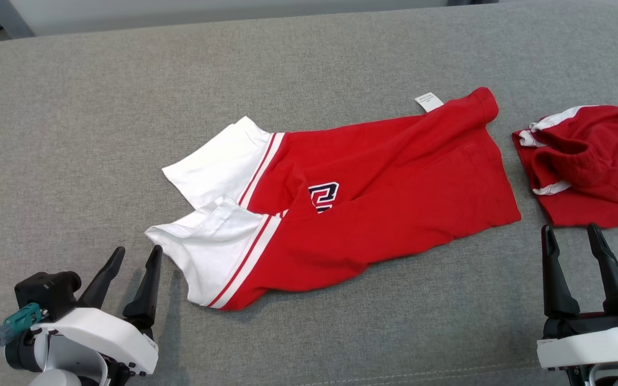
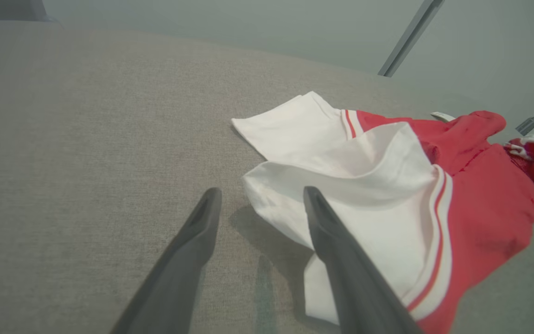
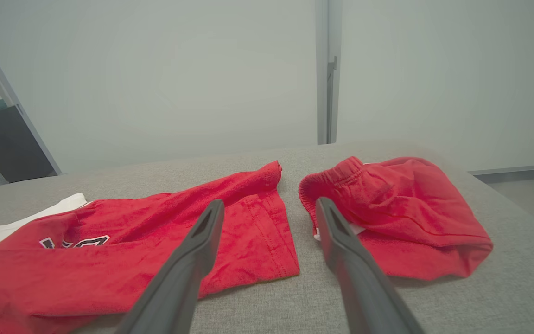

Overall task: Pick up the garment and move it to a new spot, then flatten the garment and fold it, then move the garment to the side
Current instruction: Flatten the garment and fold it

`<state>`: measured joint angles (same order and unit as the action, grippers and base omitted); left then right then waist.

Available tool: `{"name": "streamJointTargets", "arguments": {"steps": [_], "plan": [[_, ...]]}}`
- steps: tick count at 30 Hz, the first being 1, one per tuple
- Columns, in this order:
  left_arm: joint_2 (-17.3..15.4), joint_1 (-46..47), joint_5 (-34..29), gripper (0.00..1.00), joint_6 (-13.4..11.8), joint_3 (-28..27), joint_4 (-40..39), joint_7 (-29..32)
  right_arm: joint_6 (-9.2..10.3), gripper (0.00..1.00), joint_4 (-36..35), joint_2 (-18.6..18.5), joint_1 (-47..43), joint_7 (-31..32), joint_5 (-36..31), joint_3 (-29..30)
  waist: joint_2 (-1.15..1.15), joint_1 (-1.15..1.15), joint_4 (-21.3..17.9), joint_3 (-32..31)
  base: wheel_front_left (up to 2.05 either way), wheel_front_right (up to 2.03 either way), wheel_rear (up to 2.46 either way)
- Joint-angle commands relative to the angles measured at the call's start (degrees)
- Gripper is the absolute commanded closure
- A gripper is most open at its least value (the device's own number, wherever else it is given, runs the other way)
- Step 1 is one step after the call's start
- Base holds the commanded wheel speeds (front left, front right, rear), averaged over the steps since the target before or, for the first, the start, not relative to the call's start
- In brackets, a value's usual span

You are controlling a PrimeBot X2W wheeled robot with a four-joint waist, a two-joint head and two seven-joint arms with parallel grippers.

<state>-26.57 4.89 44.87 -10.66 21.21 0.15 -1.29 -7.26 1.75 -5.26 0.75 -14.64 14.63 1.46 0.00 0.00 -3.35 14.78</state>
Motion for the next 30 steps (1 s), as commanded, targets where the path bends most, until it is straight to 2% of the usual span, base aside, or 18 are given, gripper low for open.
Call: {"name": "streamJointTargets", "arguments": {"steps": [1,6,13,22,25,30], "plan": [[-0.9,1.1,0.3,0.0,-0.5,-3.2,-0.6,-1.9,-0.23,0.0,-1.0,-1.3,0.9,0.0,0.7,-1.2,0.0,0.0,0.2,-0.8,0.0,0.0,0.0],[-0.2,-0.1,0.4,0.0,-2.2,-5.6,-0.9,-5.4,-0.23,0.0,-1.2,-2.1,0.8,0.4,0.5,-0.7,0.0,0.0,0.5,-2.3,0.0,0.0,0.0],[-0.7,-1.5,-1.8,0.0,-4.6,-9.1,-5.4,-10.8,-0.23,0.0,-1.1,-2.6,1.9,1.8,-0.2,0.8,0.0,0.0,1.1,-5.2,0.0,0.0,0.0],[-2.0,-5.7,-7.3,0.0,-8.3,-9.6,-10.6,-12.4,-0.23,0.0,1.5,-2.1,0.8,3.5,-2.1,1.8,0.0,0.0,1.2,-9.2,0.0,0.0,0.0],[-2.7,-7.7,-8.0,0.0,-8.7,-9.6,-10.8,-12.5,-0.23,0.0,2.1,-1.9,-0.4,3.7,-2.6,1.8,0.0,0.0,1.1,-10.2,0.0,0.0,0.0],[-4.4,-10.4,-8.0,0.0,-7.7,-9.1,-9.3,-11.6,-0.23,0.0,2.7,-1.7,-2.3,4.4,-3.5,1.2,0.0,0.0,0.9,-11.7,0.0,0.0,0.0]]}}
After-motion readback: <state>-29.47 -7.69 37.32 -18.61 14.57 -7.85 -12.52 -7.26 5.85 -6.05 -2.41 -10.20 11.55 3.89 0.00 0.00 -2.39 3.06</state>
